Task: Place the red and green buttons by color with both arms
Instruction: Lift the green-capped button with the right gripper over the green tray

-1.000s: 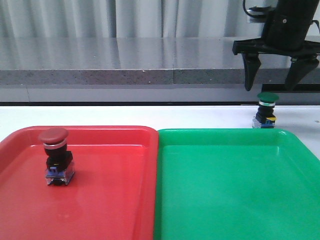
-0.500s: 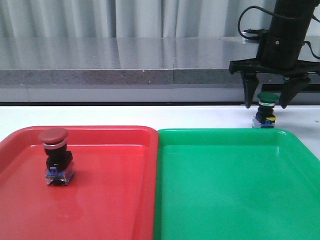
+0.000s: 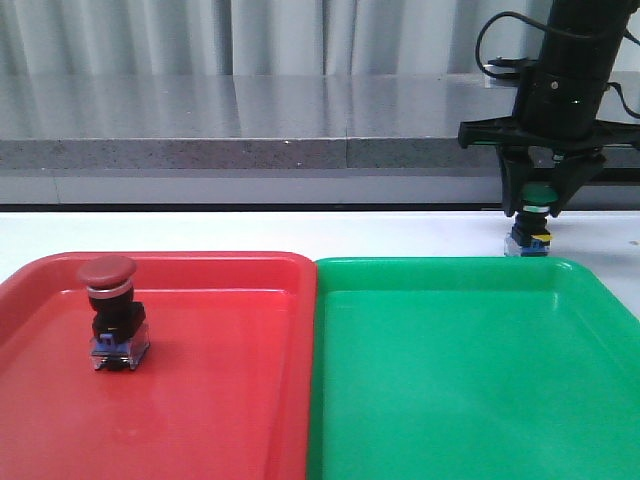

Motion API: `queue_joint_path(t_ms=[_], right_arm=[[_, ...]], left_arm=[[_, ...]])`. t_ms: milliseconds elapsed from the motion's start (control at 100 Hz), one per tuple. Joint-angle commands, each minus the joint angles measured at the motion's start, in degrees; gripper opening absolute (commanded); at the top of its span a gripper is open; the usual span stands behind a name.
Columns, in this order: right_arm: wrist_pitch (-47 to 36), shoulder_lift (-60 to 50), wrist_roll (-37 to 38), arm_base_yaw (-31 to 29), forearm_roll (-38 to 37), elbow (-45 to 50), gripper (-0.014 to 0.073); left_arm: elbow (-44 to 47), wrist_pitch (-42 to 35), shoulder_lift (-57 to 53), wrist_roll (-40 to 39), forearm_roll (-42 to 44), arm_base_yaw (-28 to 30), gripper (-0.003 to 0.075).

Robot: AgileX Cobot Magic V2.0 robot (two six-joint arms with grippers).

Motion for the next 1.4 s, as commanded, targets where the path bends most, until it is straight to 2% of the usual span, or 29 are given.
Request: queue_joint_path(t_ms=[0,140,340,500,960,1170,1390], right_arm=[[0.2,-3.7,-0.6,-0.1,-0.4,-1.8,0.0248],[2.9,-4.6,-0.6,-0.1,-0.5,-5.4,0.0248],[13.6,-5.7,-0.6,-0.1,0.0,-16.1,0.0248],[19.2,-6.1,1.0,0.4,1.4,-20.5,0.0248],[19.2,-11.8,4.5,11.0,1.8,-19.2,0.0248],[18.9,-15.3,7.0,14.9,1.5,-12.4,0.0248],[15.2,-19.4,11.2,17.1,0.7,-2.6,0.0248]], left_arm=[[0.6,-4.4,-1.9,0.0,-0.5,0.1,-0.0020],[0.6,-4.4,-1.9,0.0,-0.5,0.1,-0.0020],[0.6,-4.4,-1.9,0.0,-0.5,0.1,-0.0020],[0.6,-4.4,-1.9,0.0,-0.5,0.1,-0.0020],[0.6,-4.4,-1.9,0.0,-0.5,0.1,-0.0020],[0.6,-4.4,-1.9,0.0,-0.5,0.1,-0.0020],[0.6,-4.4,-1.9,0.0,-0.5,0.1,-0.0020]])
